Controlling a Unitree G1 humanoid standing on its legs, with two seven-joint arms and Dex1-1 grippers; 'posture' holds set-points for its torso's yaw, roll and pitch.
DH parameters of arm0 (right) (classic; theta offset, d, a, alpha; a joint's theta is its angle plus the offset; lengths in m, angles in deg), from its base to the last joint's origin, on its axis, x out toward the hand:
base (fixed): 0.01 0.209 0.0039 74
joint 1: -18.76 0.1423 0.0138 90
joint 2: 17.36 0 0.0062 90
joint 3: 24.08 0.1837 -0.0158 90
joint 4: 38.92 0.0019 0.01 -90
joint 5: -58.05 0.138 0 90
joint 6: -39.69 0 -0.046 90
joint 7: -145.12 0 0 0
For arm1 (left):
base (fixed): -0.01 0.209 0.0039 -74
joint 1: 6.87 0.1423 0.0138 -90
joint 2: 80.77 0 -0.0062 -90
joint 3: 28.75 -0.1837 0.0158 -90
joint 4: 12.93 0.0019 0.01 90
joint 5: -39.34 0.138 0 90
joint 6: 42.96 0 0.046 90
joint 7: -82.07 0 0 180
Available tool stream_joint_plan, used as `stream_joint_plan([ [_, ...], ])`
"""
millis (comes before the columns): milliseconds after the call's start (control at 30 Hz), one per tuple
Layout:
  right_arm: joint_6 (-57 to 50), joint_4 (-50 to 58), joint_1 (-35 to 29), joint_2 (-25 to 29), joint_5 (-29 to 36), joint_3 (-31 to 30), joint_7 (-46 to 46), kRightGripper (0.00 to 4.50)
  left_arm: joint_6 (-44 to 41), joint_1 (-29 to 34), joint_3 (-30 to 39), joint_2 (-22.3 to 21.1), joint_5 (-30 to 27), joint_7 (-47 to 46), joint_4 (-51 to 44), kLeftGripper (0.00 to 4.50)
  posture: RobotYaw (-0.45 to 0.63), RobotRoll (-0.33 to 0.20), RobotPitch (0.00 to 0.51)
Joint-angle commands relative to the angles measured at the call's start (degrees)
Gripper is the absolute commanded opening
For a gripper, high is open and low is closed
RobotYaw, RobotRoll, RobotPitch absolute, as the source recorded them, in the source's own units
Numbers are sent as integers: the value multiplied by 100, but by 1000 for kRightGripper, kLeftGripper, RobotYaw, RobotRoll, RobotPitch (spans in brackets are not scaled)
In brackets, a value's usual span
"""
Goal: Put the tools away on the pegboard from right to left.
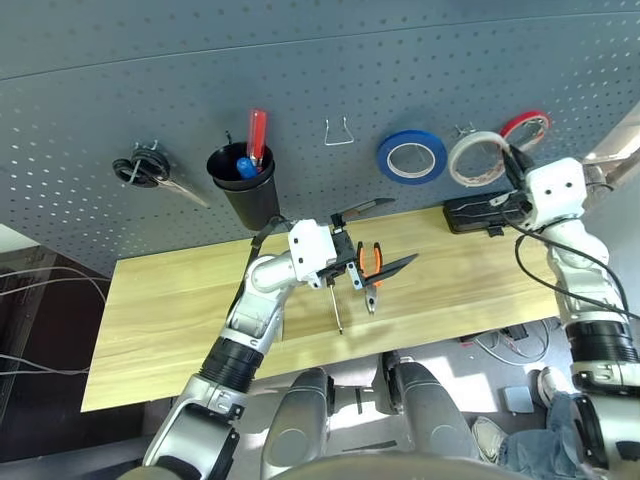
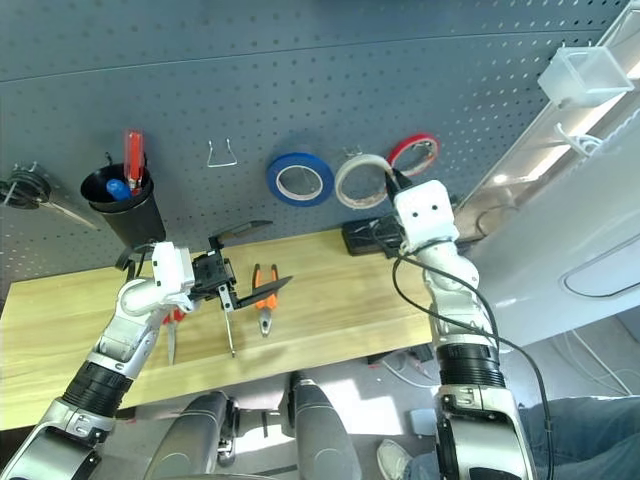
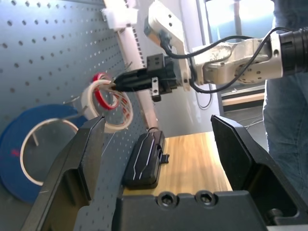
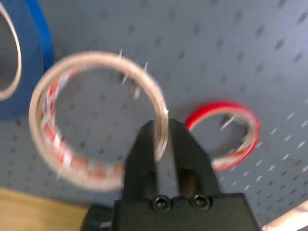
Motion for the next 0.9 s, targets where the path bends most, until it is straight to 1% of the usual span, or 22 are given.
stream_joint_plan([
  [33,-462,220,-440,-43,412,44,392,2103,-314,100,-14,-118,250,-146,18,4500,-17,0,185],
  [100,-826,485,-655,-10,656,125,577,2813,-465,89,6,-199,303,-185,3,4500,-15,0,190],
  [133,-1098,737,-860,69,781,114,771,3121,-592,74,13,-276,345,-192,-13,4500,-15,0,191],
  [167,-1301,928,-1004,126,863,101,909,3526,-684,64,12,-331,372,-200,-29,4500,-15,0,191],
  [233,-2414,1445,-1331,191,1283,-52,1402,4245,-907,62,-35,-540,545,-167,-12,4500,-19,0,193],
  [267,-3180,1680,-1361,144,1535,-122,1513,4478,-1110,58,-49,-652,670,-204,32,4500,-27,0,196],
  [333,-4665,2037,-1218,-97,1986,-128,1362,4478,-1463,51,-80,-839,906,-281,136,4500,-22,0,198],
  [400,-5792,2204,-948,-388,2234,-74,1038,4478,-1689,32,-129,-966,1123,-342,233,4500,-15,0,202],
  [467,-6509,2219,-652,-655,2249,-181,803,4478,-1932,3,-220,-1101,1356,-332,289,4500,-6,0,208],
  [533,-7270,1999,-268,-1093,2274,-217,462,4478,-2182,-31,-291,-1231,1520,-258,302,4500,2,0,215],
  [667,-8059,1300,298,-1689,2116,-331,-17,4478,-2600,-110,-380,-1355,1662,-138,287,4500,16,0,226],
  [800,-8112,549,689,-2075,1975,-255,-414,4478,-2764,-155,-426,-1426,1704,2,233,4500,40,0,239],
  [900,-8209,-192,1096,-2443,1903,-35,-843,4478,-2886,-144,-387,-1517,1678,114,109,4500,73,0,253],
])
